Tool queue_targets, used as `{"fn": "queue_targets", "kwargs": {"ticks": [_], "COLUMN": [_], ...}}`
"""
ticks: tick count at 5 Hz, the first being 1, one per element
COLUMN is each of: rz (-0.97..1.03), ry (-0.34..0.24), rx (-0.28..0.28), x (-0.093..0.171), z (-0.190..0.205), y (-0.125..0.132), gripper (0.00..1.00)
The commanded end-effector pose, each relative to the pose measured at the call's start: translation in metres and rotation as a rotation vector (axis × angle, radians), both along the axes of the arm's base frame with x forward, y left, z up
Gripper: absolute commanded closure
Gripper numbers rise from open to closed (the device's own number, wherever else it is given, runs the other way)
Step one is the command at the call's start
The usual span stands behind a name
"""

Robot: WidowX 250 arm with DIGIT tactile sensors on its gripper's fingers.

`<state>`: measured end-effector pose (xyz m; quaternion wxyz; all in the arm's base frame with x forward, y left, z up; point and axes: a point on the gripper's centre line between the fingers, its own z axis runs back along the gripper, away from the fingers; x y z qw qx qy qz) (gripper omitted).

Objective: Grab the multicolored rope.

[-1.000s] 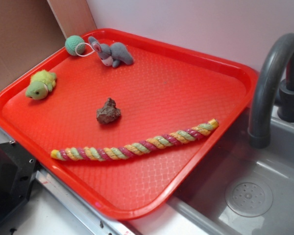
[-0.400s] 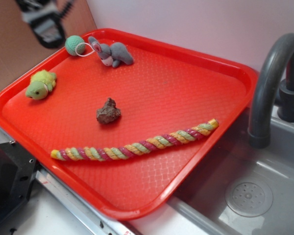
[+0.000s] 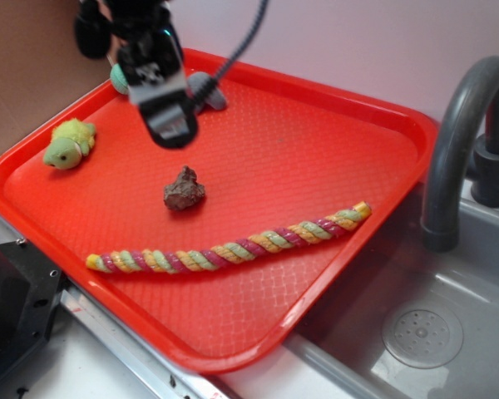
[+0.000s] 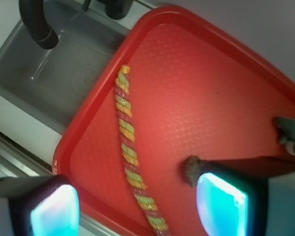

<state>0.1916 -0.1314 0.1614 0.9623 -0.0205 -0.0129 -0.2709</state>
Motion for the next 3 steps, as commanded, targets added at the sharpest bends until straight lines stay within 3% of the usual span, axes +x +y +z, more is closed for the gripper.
{"fn": "queue_targets", "kwargs": {"ticks": [1,2,3], "rz": [0.041,-0.041,-0.081], "ry": [0.109,0.123,0.143], "rx": [0.011,-0.021,0.029], "x": [0.005,0.007,0.001], "z": [-0.068,-0.099,-0.115], "y": [-0.01,-0.013,-0.022], "gripper": [0.0,0.0,0.0]}}
